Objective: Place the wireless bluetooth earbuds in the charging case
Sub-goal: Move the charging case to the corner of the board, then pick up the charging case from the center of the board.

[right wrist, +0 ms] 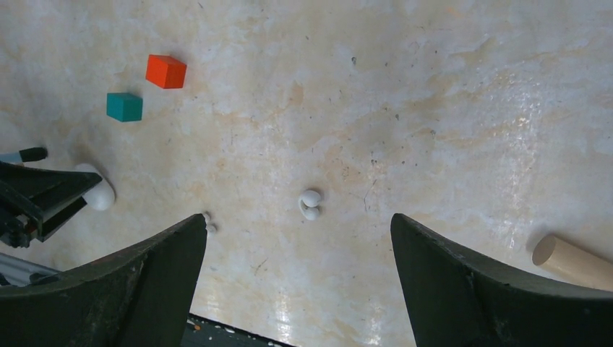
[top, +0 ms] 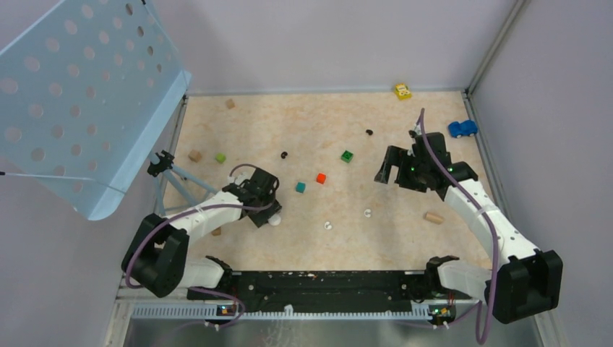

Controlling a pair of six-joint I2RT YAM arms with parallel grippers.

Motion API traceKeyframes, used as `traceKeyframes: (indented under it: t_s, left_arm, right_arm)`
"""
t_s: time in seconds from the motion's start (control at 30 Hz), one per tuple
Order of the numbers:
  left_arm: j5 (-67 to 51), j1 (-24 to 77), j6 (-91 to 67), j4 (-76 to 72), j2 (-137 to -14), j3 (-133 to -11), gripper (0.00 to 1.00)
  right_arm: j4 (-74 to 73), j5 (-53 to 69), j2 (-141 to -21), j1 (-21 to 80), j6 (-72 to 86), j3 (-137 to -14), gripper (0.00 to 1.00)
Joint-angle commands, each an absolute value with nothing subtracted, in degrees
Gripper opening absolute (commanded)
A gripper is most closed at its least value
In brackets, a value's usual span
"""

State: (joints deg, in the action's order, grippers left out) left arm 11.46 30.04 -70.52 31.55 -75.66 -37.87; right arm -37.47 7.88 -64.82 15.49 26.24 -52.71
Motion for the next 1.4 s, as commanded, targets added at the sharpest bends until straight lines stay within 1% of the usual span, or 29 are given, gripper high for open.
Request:
traceKeyframes:
  t_s: [0.0, 0.07, 0.2, 0.27, 0.37, 0.47, 0.5, 0.7, 0.83, 1.13, 1.37]
  left_arm:
    - [5.12, 32.16, -62.79, 20.03, -76.74, -37.09, 0.57]
    - [2.32, 32.68, -60.56, 16.78, -76.95, -36.94, 0.57]
    - [0.37, 32.95, -57.84, 14.94, -77.93, -38.36, 0.58]
    - [0.33, 33.06, -56.01, 14.93, -78.77, -39.46, 0.64]
    - [0.75, 33.49, -53.05, 17.51, -79.59, -41.45, 0.78]
    - [5.26, 34.60, -51.98, 21.94, -79.99, -43.72, 0.87]
    - [7.13, 34.94, -51.83, 23.46, -80.20, -44.37, 0.88]
    - [13.92, 37.84, -50.56, 29.57, -83.29, -49.00, 0.86]
    - [15.39, 38.65, -50.92, 32.18, -86.66, -50.97, 0.77]
    - [14.56, 40.36, -51.93, 31.84, -89.49, -50.99, 0.66]
    - [7.78, 40.43, -50.31, 25.51, -90.75, -49.12, 0.53]
  right_arm:
    - [-33.40, 9.92, -61.15, 15.55, 28.91, -53.35, 0.96]
    - [-31.25, 11.83, -60.15, 15.53, 30.63, -52.16, 0.95]
    - [-29.03, 13.61, -60.03, 16.56, 33.41, -50.89, 0.94]
    - [-29.04, 12.61, -60.05, 17.74, 34.02, -50.76, 0.94]
    - [-29.14, 11.59, -59.95, 18.91, 34.39, -50.53, 0.94]
    - [-29.42, 11.19, -59.96, 19.31, 34.53, -50.45, 0.94]
    - [-29.51, 11.10, -59.94, 19.37, 34.54, -50.52, 0.94]
    - [-29.62, 10.97, -60.24, 19.57, 34.67, -51.52, 0.94]
    - [-29.81, 10.74, -60.15, 19.95, 34.79, -51.93, 0.94]
    - [-31.28, 9.67, -59.16, 19.96, 34.75, -50.74, 0.94]
    - [-31.29, 9.69, -59.30, 19.99, 34.92, -51.24, 0.94]
